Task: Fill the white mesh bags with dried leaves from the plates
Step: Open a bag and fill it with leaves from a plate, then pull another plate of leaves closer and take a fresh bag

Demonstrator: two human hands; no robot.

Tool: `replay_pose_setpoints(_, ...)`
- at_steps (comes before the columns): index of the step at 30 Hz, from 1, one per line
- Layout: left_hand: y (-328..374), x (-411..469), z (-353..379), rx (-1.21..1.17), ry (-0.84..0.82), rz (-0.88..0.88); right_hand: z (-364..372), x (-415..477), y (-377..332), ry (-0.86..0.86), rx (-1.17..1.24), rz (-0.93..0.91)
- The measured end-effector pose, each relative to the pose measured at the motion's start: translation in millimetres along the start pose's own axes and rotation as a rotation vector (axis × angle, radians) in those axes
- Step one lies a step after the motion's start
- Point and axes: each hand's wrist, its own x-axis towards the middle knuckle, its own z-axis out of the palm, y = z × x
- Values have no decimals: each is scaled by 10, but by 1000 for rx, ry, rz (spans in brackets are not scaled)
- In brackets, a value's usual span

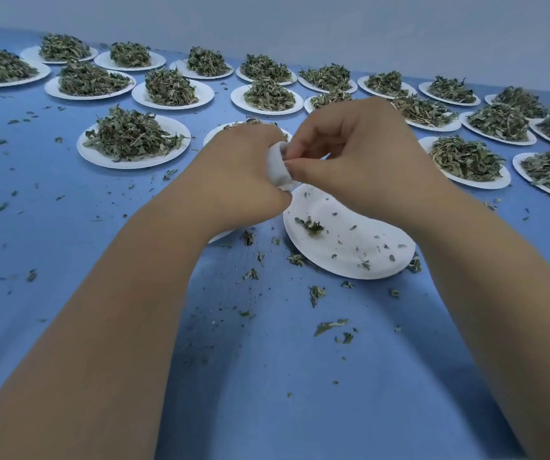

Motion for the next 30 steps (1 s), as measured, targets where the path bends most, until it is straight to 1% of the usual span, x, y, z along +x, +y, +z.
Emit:
replay_pose_setpoints(3,-22,28,13,28,17,38,74,8,-24,-23,7,-10)
replay_pose_setpoints(7,-98,57,-10,39,96,-1,46,-41,-58,-131,147,-4)
replay_pose_setpoints(9,-111,78,-3,79,134,16,91,-58,-91,-205,95,8)
replay_pose_setpoints(10,-108,90,-2,95,158,16,118,-50,-106,-213,75,7)
replay_pose_setpoints(11,-109,100,-14,93,183,4,143,-31,-126,-178,87,8)
replay_pose_setpoints(12,-118,94,-42,68,218,-22,167,-3,-149,-89,140,15)
replay_pose_setpoints(14,-181,46,-162,-48,331,-126,225,94,-204,114,316,19)
replay_pose_setpoints(15,-244,19,-252,-127,404,-186,278,157,-232,135,376,23)
replay_pose_setpoints(16,-321,-5,-350,-208,478,-245,366,222,-266,73,387,25)
replay_pose_setpoints(17,-410,-23,-459,-307,547,-295,489,283,-311,-56,343,22)
replay_pose_setpoints(19,-596,-70,-691,-621,639,-327,820,421,-458,-320,231,14)
replay_pose_setpoints(20,-692,-108,-811,-781,654,-330,1006,499,-557,-377,239,3)
replay_pose_setpoints(22,-938,-225,-1047,-1003,653,-328,1373,662,-790,-364,345,-28)
replay_pose_setpoints(24,-1252,-355,-1298,-1070,674,-312,1724,856,-994,-315,436,-27)
replay_pose_setpoints(26,-1590,-510,-1604,-1040,693,-305,2069,1062,-1211,-324,465,-26)
replay_pose_setpoints(27,-1763,-589,-1756,-1018,705,-333,2241,1170,-1318,-320,465,-30)
replay_pose_setpoints(28,-1945,-673,-1895,-1008,742,-364,2415,1285,-1419,-301,457,-39)
replay_pose_setpoints(29,-2135,-767,-2002,-1012,812,-400,2593,1404,-1516,-268,447,-50)
replay_pose_setpoints(30,-2326,-865,-2070,-1032,919,-440,2770,1527,-1610,-223,435,-63)
